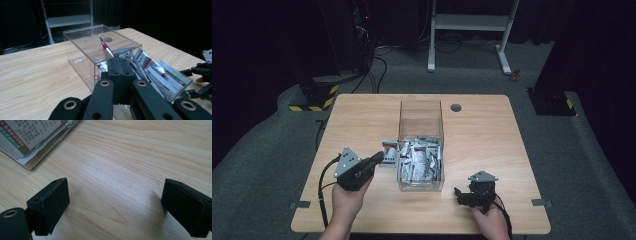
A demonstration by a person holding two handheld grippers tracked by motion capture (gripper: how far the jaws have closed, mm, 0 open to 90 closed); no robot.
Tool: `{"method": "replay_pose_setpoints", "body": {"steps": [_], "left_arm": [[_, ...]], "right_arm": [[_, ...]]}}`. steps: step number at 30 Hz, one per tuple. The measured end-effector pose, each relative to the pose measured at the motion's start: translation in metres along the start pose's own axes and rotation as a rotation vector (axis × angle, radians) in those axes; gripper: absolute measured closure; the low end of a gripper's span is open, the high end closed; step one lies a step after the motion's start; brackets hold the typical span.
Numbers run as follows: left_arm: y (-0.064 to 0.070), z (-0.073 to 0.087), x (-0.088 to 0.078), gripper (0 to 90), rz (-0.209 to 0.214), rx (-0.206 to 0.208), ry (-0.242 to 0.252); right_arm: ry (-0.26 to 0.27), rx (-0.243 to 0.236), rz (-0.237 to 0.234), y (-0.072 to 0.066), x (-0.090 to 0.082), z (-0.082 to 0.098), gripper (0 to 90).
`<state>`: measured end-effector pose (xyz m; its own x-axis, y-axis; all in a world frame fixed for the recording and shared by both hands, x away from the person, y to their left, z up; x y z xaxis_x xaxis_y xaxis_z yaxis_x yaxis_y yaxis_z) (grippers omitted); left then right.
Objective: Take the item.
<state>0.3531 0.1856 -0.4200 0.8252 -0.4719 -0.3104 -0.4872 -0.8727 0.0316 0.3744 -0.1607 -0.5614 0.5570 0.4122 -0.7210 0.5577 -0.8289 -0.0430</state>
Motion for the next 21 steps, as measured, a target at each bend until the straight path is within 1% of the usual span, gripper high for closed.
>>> {"method": "replay_pose_setpoints", "body": {"steps": [2, 11, 21], "left_arm": [[-0.004, 0.001, -0.002, 90.0, -0.010, -0.008, 0.002], [-0.016, 0.003, -0.006, 90.0, -0.044, -0.010, 0.001], [-0.029, 0.008, -0.003, 90.0, -0.065, -0.018, -0.006]], "right_arm": [[0.000, 0.000, 0.000, 0.000, 0.000, 0.000, 7.8], [0.000, 0.000, 0.000, 0.000, 0.000, 0.000, 7.8], [0.000, 0.000, 0.000, 0.000, 0.000, 0.000, 7.8]]}}
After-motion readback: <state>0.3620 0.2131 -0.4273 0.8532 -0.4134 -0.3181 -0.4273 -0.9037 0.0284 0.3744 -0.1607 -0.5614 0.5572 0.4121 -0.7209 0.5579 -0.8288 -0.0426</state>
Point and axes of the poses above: each handheld gripper's, and its own axes: x roughly forward along the jaws, z roughly out of its underside, y roughly to its right, the point moved 5 cm from there along x, roughly forward along the jaws, and after that the axes turned 4 degrees about -z, right-handed, at the moved point
